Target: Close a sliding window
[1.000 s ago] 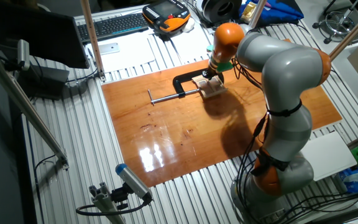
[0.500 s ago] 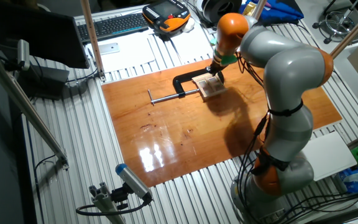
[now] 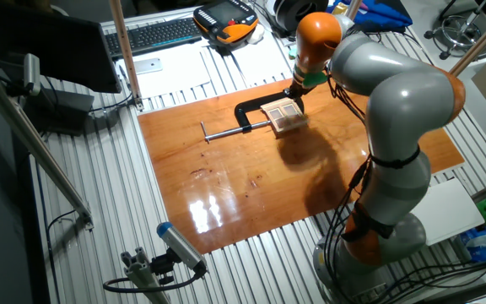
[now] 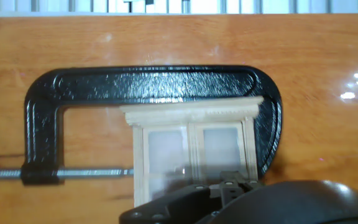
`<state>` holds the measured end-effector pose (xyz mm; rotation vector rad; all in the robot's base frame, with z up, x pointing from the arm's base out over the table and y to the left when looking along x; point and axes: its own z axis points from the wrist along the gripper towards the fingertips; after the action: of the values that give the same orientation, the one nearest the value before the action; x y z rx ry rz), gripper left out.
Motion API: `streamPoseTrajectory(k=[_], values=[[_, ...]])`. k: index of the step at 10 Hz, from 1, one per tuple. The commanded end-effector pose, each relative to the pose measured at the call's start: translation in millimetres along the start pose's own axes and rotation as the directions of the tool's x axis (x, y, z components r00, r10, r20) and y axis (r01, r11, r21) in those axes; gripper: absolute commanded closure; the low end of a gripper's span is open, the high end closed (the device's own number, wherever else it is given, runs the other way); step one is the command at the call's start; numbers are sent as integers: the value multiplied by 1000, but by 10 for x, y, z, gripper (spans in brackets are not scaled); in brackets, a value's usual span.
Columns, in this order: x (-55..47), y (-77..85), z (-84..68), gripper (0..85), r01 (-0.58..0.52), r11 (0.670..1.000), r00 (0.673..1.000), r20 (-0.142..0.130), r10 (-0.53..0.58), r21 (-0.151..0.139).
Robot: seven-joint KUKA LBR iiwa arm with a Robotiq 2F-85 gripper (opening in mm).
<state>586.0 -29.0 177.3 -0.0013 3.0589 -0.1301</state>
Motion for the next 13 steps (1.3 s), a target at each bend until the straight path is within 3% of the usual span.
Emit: streamPoseTrajectory(k=[1, 7, 10, 13], values=[[42, 11, -76, 850, 0, 1000, 1000, 0, 0, -3], [225, 92, -261, 850, 18, 1000, 1000, 25, -19, 18], [302, 93, -317, 850, 22, 1000, 999, 31, -22, 10], [354, 129, -362, 850, 26, 1000, 1000, 15, -26, 16]])
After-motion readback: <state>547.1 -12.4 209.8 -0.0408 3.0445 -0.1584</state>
